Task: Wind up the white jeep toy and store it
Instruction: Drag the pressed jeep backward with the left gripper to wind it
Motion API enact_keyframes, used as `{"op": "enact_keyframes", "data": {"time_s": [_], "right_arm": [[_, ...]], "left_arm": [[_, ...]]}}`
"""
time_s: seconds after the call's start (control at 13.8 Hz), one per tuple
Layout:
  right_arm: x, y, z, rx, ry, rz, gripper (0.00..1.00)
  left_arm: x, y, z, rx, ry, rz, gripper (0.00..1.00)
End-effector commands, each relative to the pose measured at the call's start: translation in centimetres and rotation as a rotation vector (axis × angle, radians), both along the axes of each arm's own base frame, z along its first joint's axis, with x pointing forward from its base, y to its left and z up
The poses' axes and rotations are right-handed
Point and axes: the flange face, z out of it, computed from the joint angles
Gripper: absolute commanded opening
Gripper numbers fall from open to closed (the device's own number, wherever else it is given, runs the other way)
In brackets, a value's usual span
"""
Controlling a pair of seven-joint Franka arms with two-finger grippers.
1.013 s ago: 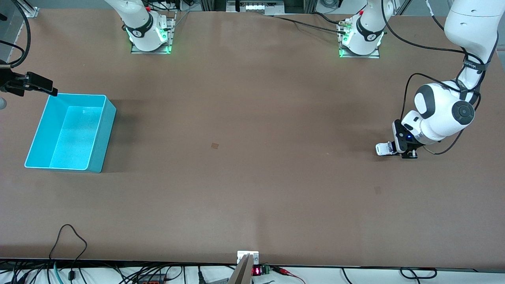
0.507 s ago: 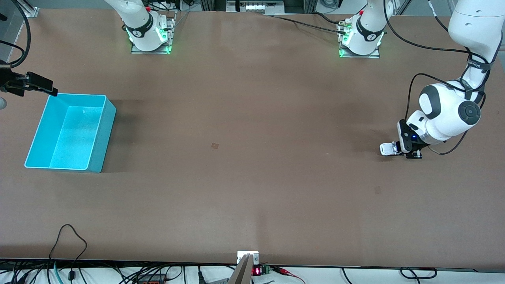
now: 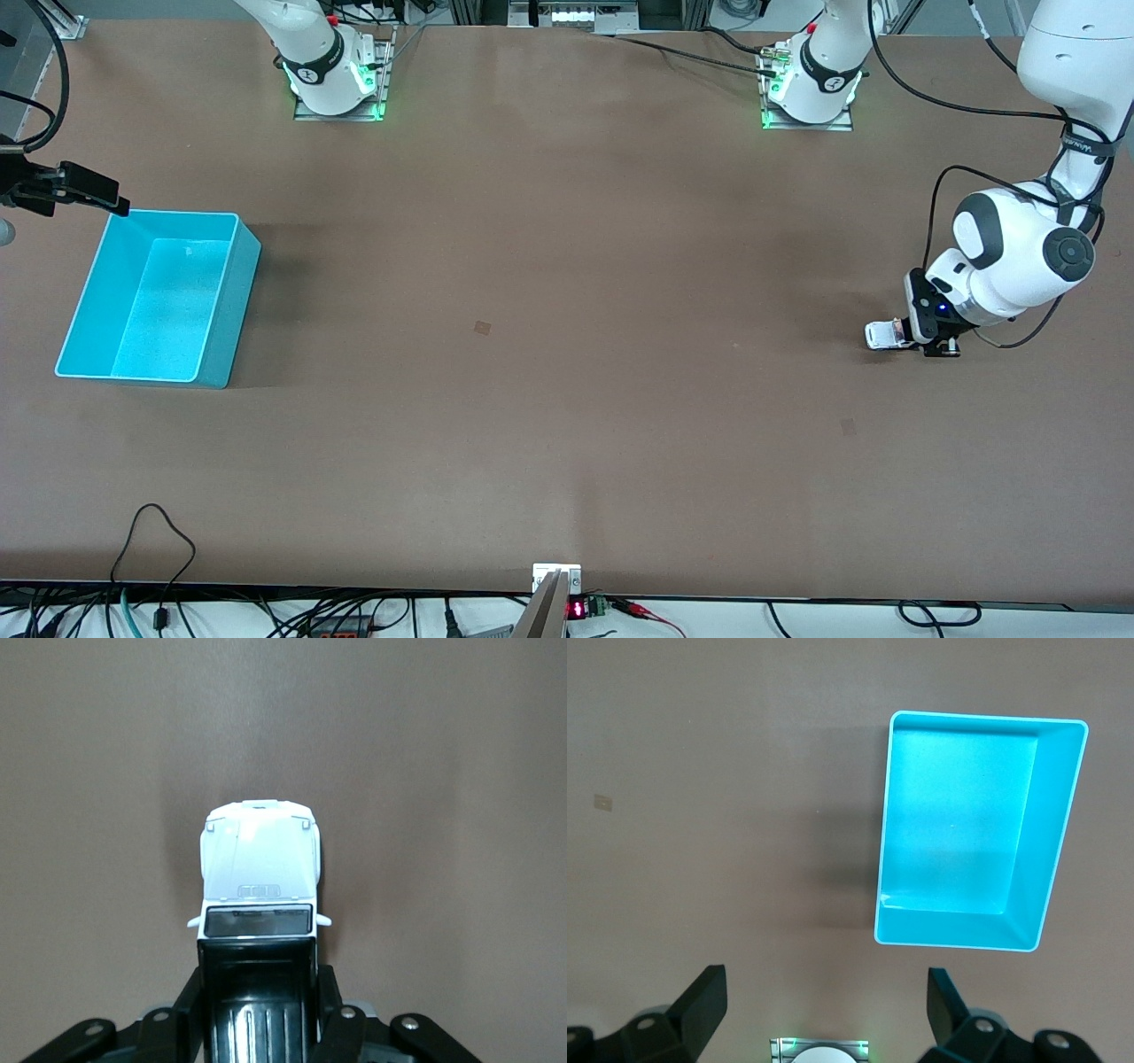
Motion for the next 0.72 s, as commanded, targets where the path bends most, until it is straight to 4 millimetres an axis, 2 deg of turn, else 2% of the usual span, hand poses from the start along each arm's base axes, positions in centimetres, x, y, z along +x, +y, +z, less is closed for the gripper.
{"op": "enact_keyframes", "data": {"time_s": [0.0,0.65], "right_arm": [[-0.5,0.2,0.2,-0.002,-0.001,-0.008,1.0],[-0.5,0.1,0.2,-0.002,-0.001,-0.01,1.0]], "left_arm": [[0.8,1.2,-1.3,0.017,0.008,-0.035,0.11],[0.5,3.3,-2.1,0.013,0.015,-0.034,0.12]]}}
